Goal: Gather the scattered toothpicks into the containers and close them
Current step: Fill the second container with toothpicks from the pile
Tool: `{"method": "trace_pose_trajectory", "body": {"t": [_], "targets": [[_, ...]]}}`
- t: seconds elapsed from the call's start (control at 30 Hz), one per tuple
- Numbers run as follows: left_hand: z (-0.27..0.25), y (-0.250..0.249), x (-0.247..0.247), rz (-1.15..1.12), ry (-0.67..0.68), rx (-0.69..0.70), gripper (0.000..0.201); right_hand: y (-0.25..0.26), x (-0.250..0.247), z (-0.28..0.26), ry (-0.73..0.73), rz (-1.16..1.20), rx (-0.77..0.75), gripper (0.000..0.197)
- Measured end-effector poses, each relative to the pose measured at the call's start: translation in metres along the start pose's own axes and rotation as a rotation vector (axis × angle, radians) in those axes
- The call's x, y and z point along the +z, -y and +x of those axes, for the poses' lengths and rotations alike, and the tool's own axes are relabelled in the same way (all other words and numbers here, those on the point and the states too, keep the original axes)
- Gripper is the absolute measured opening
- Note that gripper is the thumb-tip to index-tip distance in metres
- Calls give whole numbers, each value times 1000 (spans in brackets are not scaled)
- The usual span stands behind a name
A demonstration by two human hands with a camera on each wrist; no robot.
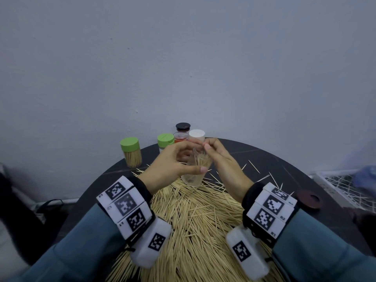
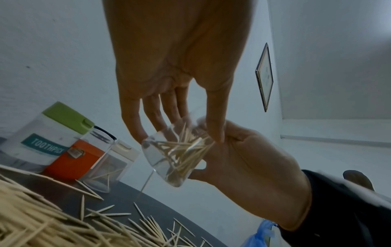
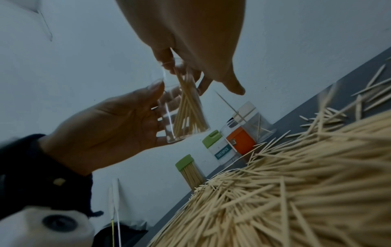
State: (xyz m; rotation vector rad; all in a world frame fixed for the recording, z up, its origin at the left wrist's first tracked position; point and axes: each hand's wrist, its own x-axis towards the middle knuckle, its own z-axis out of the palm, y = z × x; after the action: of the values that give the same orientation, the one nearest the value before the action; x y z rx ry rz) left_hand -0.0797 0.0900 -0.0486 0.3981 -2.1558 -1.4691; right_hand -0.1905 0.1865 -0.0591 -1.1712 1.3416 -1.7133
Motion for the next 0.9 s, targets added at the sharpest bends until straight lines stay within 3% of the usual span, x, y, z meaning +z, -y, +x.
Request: {"method": "trace_pose_trajectory", "body": {"t": [0.3,0.43,0.5,0.63,0.77,0.9], "targets": [[-1,-1,-1,37,-13,-26,49,2,-9,8,-119,-94,-13,29],[2,4,-9,49,-67,-75,53,6,-27,17,-175,-308,93,12],[3,5,-12,54,-65,-98,55,7,-36,20,-45,-574,237,5],[3,3,-12,71,-12,-102,56,1,-34,17,356,-1234,479,40],[2,3,-11,69,1,-94,54,-8,-17,19,466,-1403,533,61],[3,3,-12,87,8,-91,55,-13,-6,22,541,-1475,546,50]]}}
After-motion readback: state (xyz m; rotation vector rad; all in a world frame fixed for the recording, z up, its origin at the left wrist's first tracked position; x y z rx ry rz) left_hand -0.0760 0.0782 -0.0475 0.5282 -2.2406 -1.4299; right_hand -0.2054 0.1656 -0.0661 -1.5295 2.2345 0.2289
